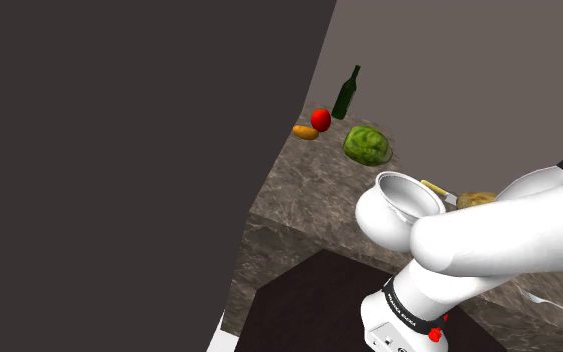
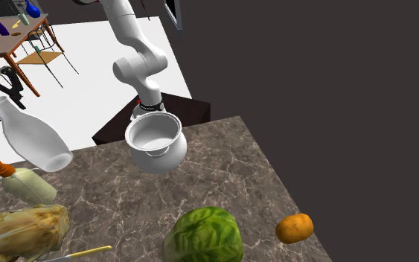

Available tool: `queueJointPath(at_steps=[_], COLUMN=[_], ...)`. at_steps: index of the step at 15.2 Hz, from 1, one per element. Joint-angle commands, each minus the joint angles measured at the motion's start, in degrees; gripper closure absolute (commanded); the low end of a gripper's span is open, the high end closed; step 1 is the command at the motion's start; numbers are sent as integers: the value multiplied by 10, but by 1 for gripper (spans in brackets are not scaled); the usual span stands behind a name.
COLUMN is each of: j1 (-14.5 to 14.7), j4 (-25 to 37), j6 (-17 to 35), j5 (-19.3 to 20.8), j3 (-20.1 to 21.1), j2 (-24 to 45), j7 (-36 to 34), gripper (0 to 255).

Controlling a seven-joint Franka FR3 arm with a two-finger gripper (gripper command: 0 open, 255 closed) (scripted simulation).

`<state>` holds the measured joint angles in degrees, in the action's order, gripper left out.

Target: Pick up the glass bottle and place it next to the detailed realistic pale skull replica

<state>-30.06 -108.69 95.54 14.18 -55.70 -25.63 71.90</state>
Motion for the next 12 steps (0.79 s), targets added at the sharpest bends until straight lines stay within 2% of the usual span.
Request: queueJointPath(at_steps=[1,12], j1=[-1,-6], j4=[-17,-100], j6=[16,98], j5=[2,15], j3=[-2,-23], j2=[-2,-6], j7=[-1,-1], gripper=[255,255])
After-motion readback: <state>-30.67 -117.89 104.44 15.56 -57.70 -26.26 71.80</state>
